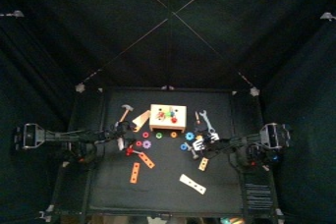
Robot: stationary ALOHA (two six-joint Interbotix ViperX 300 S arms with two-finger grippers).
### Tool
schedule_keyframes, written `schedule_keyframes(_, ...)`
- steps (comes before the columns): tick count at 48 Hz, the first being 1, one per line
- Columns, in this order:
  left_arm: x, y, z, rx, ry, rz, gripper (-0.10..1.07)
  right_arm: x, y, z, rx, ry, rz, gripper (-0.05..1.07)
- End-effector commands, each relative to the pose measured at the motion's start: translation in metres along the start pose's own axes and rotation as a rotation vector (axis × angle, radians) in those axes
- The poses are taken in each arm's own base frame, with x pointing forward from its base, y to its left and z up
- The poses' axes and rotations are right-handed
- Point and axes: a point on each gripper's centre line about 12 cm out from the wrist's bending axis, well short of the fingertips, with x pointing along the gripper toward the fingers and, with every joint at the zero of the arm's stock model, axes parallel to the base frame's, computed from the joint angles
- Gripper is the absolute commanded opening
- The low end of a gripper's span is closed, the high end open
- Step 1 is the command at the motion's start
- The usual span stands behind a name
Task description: Stack orange gear on blue gear
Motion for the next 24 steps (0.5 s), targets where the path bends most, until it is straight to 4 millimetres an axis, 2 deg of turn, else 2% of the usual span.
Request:
schedule_keyframes(1, 0.001, 0.000, 0.006, -0.001, -0.020, 0.002, 0.97, -0.010, 0.007, 0.010, 0.014, -0.031, 0.039, 0.71)
schedule_keyframes(14, 0.001, 0.000, 0.007, -0.003, -0.021, 0.002, 0.97, -0.013, 0.026, 0.031, -0.047, -0.112, 0.074, 0.71)
schedule_keyframes(24, 0.001, 0.000, 0.005, -0.005, -0.017, 0.003, 0.97, -0.004, 0.036, 0.034, -0.084, -0.123, 0.070, 0.71)
